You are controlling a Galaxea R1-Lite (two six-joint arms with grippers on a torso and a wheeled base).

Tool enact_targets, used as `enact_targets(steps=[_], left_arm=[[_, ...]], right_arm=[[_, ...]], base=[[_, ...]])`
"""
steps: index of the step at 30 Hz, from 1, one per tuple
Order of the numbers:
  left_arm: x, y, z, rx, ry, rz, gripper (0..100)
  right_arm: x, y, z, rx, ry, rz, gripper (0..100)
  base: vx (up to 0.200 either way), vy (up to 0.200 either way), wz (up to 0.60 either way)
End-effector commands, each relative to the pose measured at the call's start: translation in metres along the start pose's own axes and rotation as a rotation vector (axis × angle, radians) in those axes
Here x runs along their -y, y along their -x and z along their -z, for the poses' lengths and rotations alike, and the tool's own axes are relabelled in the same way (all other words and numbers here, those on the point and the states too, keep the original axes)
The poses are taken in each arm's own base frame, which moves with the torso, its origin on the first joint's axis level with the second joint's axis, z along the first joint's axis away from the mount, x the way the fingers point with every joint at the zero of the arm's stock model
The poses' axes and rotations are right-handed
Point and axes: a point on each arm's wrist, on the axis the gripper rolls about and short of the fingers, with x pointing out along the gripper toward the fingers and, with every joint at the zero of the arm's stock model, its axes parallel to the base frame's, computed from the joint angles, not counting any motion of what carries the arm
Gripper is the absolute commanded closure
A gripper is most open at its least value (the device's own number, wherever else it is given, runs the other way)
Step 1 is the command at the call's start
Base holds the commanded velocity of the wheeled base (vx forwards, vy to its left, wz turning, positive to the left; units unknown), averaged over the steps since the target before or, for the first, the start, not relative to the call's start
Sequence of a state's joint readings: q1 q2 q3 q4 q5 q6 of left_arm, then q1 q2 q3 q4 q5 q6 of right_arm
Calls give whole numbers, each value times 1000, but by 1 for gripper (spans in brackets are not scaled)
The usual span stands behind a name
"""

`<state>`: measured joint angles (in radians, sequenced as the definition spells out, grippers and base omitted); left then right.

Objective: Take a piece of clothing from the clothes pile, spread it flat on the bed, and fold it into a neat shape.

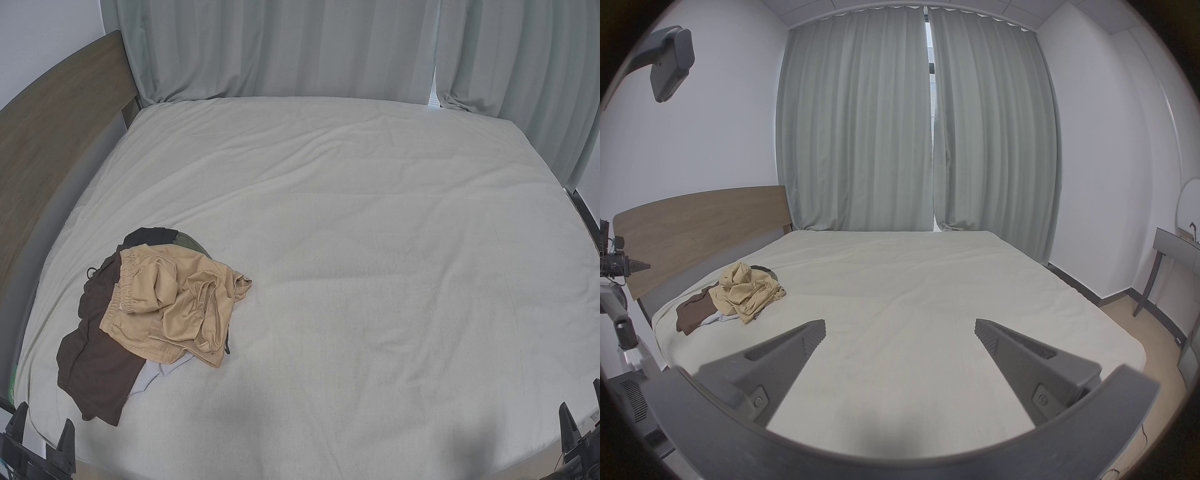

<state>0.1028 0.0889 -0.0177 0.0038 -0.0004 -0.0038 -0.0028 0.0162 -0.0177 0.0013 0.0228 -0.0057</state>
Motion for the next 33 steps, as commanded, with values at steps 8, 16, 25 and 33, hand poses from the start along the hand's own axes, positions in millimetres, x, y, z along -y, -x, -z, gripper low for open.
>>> enact_targets(steps=[8,16,25,33], left_arm=[[0,-1,5,-15,-5,4,0],[0,-1,5,-15,-14,9,0],[0,2,-50,126,-7,6,0],[1,-3,-41,12,73,143,0]], right_arm=[[0,0,4,-5,0,0,0],[0,0,4,-5,0,0,0],[0,0,4,-5,-1,0,0],[0,0,4,-3,-3,0,0]], base=[[0,0,0],[0,0,0],[0,0,0],[0,0,0]])
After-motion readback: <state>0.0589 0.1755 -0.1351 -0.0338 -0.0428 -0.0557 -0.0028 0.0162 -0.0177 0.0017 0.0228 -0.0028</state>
